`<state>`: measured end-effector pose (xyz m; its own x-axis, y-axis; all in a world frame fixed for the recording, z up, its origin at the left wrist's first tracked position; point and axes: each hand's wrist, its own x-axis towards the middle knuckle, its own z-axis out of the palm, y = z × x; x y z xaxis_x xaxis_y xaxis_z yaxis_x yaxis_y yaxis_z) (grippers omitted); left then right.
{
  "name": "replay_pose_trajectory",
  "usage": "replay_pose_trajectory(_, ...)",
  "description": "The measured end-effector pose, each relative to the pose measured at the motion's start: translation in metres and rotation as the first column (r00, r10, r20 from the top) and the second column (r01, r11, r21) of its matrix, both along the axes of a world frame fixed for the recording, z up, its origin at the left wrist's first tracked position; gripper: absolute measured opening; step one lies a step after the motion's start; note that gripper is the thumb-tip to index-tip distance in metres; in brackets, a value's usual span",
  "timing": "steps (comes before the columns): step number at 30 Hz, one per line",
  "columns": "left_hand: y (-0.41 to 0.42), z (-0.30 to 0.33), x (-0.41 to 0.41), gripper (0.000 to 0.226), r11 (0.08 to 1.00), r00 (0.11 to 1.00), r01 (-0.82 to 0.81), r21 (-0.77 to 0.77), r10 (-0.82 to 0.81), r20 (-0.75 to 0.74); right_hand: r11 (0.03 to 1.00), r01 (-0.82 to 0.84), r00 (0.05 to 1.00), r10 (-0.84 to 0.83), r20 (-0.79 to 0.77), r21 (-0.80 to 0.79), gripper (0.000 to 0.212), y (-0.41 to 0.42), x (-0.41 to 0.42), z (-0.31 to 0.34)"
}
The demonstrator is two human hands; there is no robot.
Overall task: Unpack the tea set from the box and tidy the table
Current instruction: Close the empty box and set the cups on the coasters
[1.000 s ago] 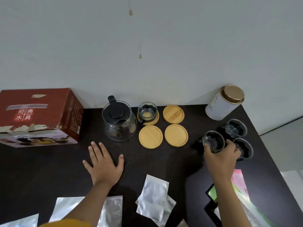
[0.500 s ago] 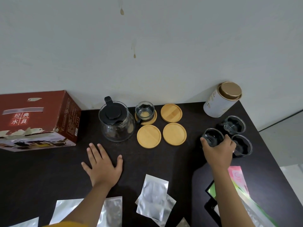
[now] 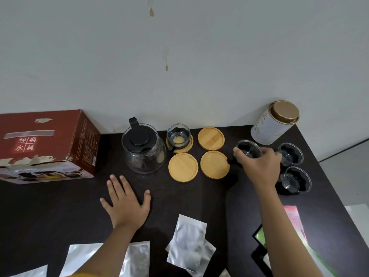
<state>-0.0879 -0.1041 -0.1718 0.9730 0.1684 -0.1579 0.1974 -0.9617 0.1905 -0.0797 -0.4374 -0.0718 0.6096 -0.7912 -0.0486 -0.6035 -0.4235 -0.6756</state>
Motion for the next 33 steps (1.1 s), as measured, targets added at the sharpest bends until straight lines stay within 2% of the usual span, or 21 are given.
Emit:
replay_pose_trajectory(6, 0.0, 0.001, -0.001, 0.099, 1.0, 1.0, 0.002, -0.013, -0.002, 0.005, 0.983, -0.18, 0.982, 0.182, 0.058, -0.043, 0.071, 0.023, 0.055, 0.009)
replay_pose_trajectory(12, 0.0, -0.002, 0.0, 0.098, 1.0, 1.0, 0.001, -0.005, -0.001, -0.015, 0.944, -0.328, 0.944, 0.326, -0.05, -0.043, 0.07, 0.038, 0.086, 0.0)
replay_pose_trajectory(16, 0.0, -0.001, 0.0, 0.098, 1.0, 1.0, -0.004, -0.003, 0.004, -0.012, 0.935, -0.354, 0.93, 0.349, -0.113, -0.031, 0.072, 0.04, 0.092, -0.012)
replay_pose_trajectory(22, 0.0, -0.002, 0.0, 0.098, 1.0, 1.0, -0.004, -0.01, 0.004, 0.002, 0.929, -0.369, 0.927, 0.367, -0.078, -0.023, 0.078, 0.041, 0.089, -0.023)
replay_pose_trajectory(27, 0.001, -0.002, -0.001, 0.098, 1.0, 1.0, -0.002, -0.01, 0.002, -0.003, 0.943, -0.331, 0.944, 0.331, -0.013, -0.045, 0.088, 0.037, 0.061, -0.026)
replay_pose_trajectory(33, 0.001, -0.002, -0.001, 0.098, 1.0, 1.0, 0.001, -0.01, -0.001, 0.007, 0.975, -0.041, 0.978, 0.084, 0.193, -0.22, 0.062, 0.015, -0.017, -0.026)
